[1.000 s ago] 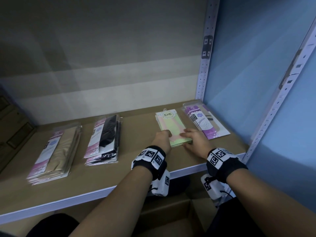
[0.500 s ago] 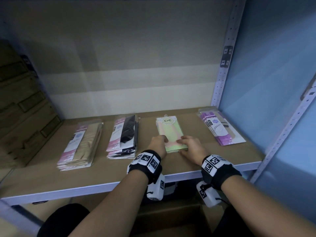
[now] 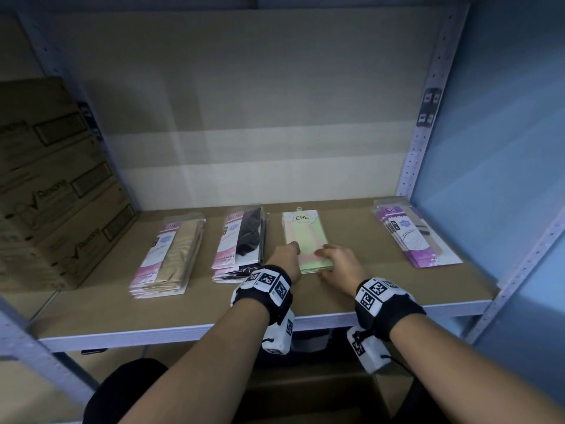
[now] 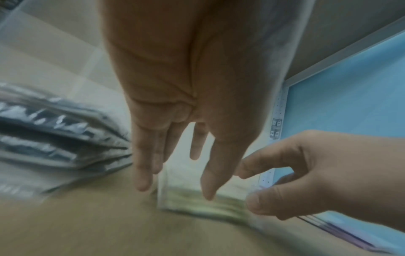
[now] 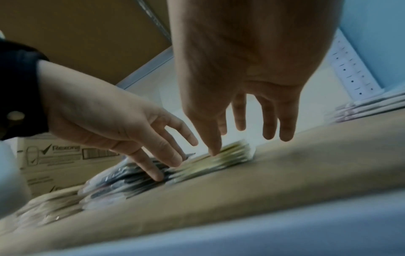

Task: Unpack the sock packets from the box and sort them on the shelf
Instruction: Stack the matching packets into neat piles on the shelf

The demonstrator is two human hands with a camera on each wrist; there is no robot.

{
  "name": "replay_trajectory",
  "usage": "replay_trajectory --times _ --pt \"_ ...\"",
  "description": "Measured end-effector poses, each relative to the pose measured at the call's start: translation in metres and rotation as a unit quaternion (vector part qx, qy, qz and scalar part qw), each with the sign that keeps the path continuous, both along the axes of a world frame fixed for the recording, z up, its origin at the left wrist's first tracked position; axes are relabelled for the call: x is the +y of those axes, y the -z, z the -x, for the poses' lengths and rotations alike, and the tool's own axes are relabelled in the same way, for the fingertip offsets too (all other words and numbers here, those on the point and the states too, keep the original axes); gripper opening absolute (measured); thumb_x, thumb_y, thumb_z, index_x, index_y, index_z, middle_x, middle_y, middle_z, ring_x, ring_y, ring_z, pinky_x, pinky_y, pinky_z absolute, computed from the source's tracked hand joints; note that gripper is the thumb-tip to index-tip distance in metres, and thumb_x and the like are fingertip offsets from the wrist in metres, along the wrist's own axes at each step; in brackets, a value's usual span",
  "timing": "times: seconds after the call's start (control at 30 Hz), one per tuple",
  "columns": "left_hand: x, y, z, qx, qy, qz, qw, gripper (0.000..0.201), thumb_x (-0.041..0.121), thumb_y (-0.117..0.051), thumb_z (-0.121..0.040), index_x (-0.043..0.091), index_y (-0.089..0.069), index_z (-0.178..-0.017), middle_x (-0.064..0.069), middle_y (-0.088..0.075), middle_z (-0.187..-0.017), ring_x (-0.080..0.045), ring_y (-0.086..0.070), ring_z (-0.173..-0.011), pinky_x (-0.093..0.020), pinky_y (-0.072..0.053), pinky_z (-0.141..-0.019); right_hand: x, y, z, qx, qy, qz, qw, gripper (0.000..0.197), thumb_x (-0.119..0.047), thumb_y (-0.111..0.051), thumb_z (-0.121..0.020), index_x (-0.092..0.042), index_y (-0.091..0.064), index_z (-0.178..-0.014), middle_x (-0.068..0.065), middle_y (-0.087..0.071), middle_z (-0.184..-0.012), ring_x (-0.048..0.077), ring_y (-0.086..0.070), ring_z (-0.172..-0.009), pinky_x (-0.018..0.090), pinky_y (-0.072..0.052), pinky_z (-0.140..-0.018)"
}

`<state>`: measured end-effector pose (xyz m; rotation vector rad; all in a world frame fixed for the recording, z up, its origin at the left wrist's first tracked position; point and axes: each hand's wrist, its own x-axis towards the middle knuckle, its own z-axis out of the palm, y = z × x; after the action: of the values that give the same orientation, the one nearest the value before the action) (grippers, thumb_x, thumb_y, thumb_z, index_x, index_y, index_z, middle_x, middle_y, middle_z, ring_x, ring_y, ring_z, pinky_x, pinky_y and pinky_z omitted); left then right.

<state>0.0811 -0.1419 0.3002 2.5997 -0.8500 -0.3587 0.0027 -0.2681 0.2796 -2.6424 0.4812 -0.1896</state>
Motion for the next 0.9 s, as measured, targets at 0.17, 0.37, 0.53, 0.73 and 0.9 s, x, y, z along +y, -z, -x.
replay_trajectory --times 0.17,0.37,0.53,0.73,0.9 --pt "-0.016 -0.019 0.003 -0.055 0.023 -0.003 0.998 0.053 0.017 -0.062 -0.083 0.01 -0.042 -0.131 -0.015 -0.049 -0.129 -0.032 -0.051 -0.119 -0.042 -0.048 -0.097 -0.022 -0.021 0.018 -0.025 0.038 0.006 0.999 0.047 -0.026 -0.07 -0.081 -0.02 -0.059 -0.127 0.0 -0.052 -0.139 0.019 -0.044 -0.131 0.037 -0.038 -0.109" --pt "-0.069 -0.039 0.029 -0.05 0.08 0.053 0.994 0.046 0.014 -0.061 -0.084 0.012 -0.049 -0.129 -0.012 -0.05 -0.131 -0.027 -0.048 -0.122 -0.034 -0.045 -0.096 -0.078 -0.044 0.07 -0.032 0.143 0.014 0.989 0.044 -0.024 -0.068 -0.084 -0.021 -0.059 -0.128 0.005 -0.058 -0.133 0.024 -0.056 -0.119 0.032 -0.045 -0.098" --pt "-0.124 -0.04 0.064 -0.021 0.128 0.041 0.991 0.047 0.013 -0.063 -0.085 0.009 -0.05 -0.131 -0.013 -0.051 -0.133 -0.026 -0.053 -0.119 -0.032 -0.046 -0.093 -0.12 -0.04 0.11 -0.012 0.191 -0.012 0.981 0.041 -0.018 -0.069 -0.08 -0.018 -0.064 -0.121 0.011 -0.061 -0.129 0.03 -0.057 -0.117 0.032 -0.046 -0.096" --pt "-0.183 -0.026 0.097 0.041 0.146 0.047 0.987 0.043 0.02 -0.069 -0.081 0.007 -0.054 -0.119 -0.014 -0.06 -0.121 -0.03 -0.059 -0.108 -0.038 -0.051 -0.093 -0.157 -0.019 0.126 -0.024 0.201 -0.033 0.979 0.029 -0.016 -0.062 -0.08 -0.017 -0.07 -0.108 0.013 -0.064 -0.116 0.033 -0.062 -0.106 0.038 -0.051 -0.09" --pt "-0.216 -0.015 0.103 0.019 0.148 0.027 0.988 0.048 0.028 -0.069 -0.083 0.006 -0.051 -0.121 -0.015 -0.055 -0.126 -0.032 -0.054 -0.114 -0.037 -0.046 -0.096 -0.175 -0.006 0.123 0.0 0.223 -0.02 0.975 0.033 -0.02 -0.058 -0.082 -0.018 -0.064 -0.115 0.011 -0.054 -0.122 0.037 -0.055 -0.11 0.045 -0.046 -0.096"
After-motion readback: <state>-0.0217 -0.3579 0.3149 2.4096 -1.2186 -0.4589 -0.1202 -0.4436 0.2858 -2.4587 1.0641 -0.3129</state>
